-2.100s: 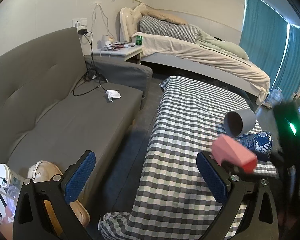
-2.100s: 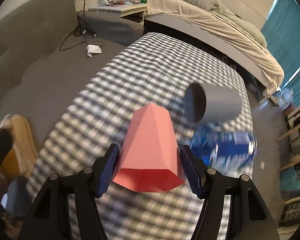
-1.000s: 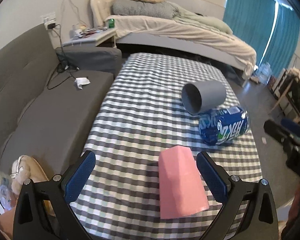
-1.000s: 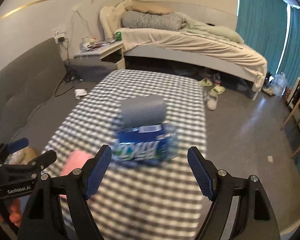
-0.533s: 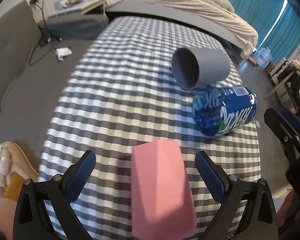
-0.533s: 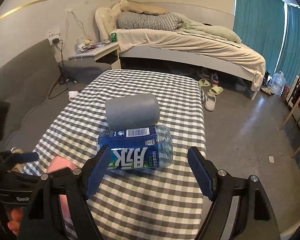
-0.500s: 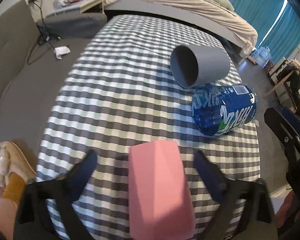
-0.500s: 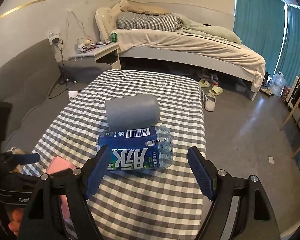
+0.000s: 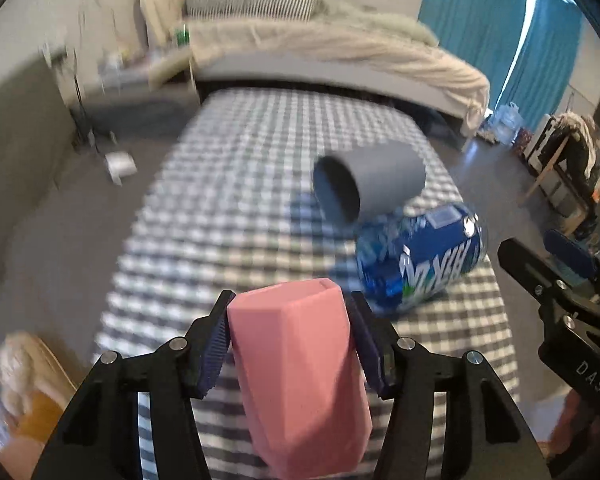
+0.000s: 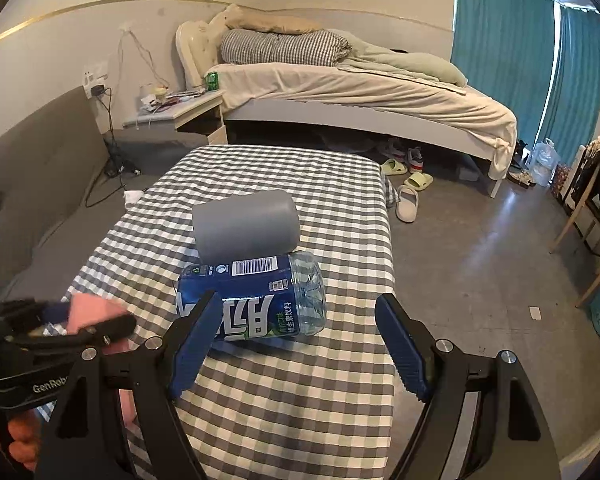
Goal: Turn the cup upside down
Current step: 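Rotate the pink cup in the left tool so its open end faces down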
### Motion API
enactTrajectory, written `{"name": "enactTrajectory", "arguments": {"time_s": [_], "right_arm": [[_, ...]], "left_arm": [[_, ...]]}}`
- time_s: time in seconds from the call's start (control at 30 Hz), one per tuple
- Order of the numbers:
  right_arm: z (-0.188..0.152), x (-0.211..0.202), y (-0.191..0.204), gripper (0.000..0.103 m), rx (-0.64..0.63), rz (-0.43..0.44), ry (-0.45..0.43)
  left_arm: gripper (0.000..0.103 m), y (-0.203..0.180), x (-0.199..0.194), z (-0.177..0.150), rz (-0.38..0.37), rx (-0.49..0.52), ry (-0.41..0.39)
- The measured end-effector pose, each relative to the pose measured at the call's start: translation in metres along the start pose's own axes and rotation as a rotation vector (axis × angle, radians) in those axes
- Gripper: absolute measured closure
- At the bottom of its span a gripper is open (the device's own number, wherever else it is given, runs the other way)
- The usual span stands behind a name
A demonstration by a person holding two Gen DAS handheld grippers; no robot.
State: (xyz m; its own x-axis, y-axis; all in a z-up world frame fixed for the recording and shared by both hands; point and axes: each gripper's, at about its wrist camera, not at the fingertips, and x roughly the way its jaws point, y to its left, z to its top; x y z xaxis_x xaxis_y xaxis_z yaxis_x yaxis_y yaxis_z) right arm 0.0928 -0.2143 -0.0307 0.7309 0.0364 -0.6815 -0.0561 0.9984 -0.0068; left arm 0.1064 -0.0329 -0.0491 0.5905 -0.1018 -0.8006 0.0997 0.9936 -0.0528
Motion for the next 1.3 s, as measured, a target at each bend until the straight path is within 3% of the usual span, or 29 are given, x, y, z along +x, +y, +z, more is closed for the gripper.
{"name": "enactTrajectory", "arguments": {"time_s": [0.23, 0.53, 0.67, 1.03, 1.13, 1.3], "right_arm": [[-0.001, -0.008, 0.001, 0.025, -0.001, -0.005, -0.019], [-0.004, -0.027, -0.002, 0.025, 0.011, 0.029, -0.046], [-0.006, -0.037, -0.004, 0.025, 0.029, 0.063, -0.064], [-0.017, -0.054, -0.003, 0.025, 0.036, 0.092, -0.072], [-0.020, -0.055, -0.001, 0.025, 0.028, 0.090, -0.064], [-0.022, -0.053, -0.001, 0.025, 0.027, 0.090, -0.059]], "left_arm": [[0.046, -0.013, -0.018, -0.019, 0.070, 0.099, -0.125], [0.046, -0.022, -0.035, -0.040, 0.007, 0.113, -0.105], [0.026, -0.013, -0.041, -0.047, -0.032, 0.056, -0.111], [0.026, -0.014, -0.024, -0.068, -0.016, 0.090, -0.059], [0.039, -0.017, -0.014, -0.073, -0.015, 0.123, -0.038], [0.039, -0.023, -0.015, -0.074, 0.005, 0.167, -0.081]]}}
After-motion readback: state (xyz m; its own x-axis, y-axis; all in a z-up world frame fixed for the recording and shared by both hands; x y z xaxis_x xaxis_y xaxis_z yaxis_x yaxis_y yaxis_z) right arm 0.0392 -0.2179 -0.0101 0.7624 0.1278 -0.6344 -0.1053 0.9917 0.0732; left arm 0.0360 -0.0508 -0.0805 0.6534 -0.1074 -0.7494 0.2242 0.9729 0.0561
